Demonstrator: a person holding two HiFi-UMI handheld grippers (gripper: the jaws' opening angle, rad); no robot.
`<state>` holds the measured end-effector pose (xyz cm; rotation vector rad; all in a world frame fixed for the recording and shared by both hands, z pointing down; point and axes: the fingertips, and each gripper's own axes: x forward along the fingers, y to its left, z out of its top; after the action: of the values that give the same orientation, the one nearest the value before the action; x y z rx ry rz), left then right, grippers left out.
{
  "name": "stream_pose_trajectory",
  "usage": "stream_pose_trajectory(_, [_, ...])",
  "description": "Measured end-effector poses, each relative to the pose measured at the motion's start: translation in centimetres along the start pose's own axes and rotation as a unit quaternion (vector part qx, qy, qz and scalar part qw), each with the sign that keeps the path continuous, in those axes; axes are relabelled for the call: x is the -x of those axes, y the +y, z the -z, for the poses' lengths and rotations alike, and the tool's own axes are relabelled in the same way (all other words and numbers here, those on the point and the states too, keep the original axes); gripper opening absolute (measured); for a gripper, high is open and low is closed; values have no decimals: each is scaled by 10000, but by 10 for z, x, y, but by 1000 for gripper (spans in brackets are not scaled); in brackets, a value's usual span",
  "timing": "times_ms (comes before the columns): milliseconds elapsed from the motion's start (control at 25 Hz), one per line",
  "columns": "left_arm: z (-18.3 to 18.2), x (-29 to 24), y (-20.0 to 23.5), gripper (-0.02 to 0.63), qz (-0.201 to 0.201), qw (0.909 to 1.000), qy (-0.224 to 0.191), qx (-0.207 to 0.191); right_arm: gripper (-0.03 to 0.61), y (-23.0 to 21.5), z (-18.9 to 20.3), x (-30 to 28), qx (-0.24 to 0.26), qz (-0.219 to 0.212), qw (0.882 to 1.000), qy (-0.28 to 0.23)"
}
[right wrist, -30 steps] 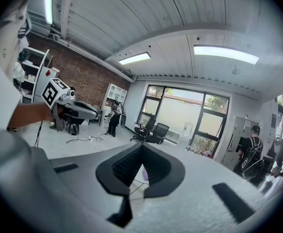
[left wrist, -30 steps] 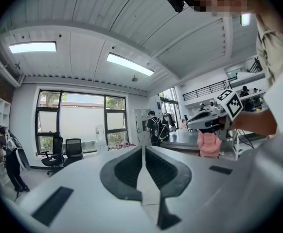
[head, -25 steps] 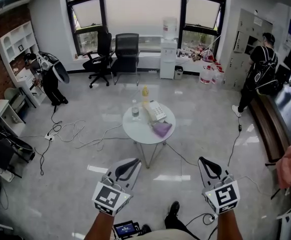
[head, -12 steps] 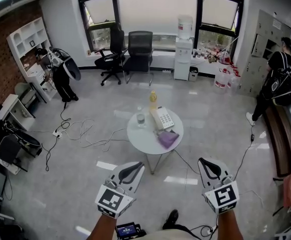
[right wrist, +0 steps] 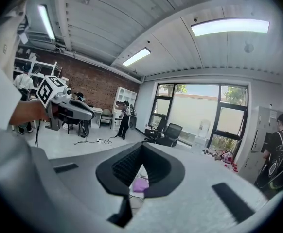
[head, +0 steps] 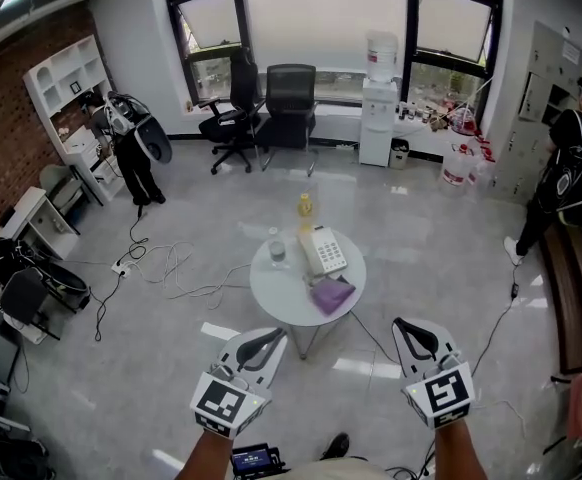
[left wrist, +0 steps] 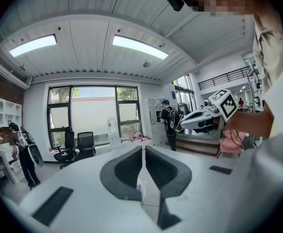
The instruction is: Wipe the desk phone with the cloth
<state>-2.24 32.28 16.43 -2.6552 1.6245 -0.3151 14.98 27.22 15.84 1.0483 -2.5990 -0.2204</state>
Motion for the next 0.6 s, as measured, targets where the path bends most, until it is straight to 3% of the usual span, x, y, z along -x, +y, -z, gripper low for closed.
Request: stream_pose_trajectory(600, [-3, -87, -12, 21, 70, 9996, 244, -151, -8, -73, 37, -16, -241, -66, 9997, 2])
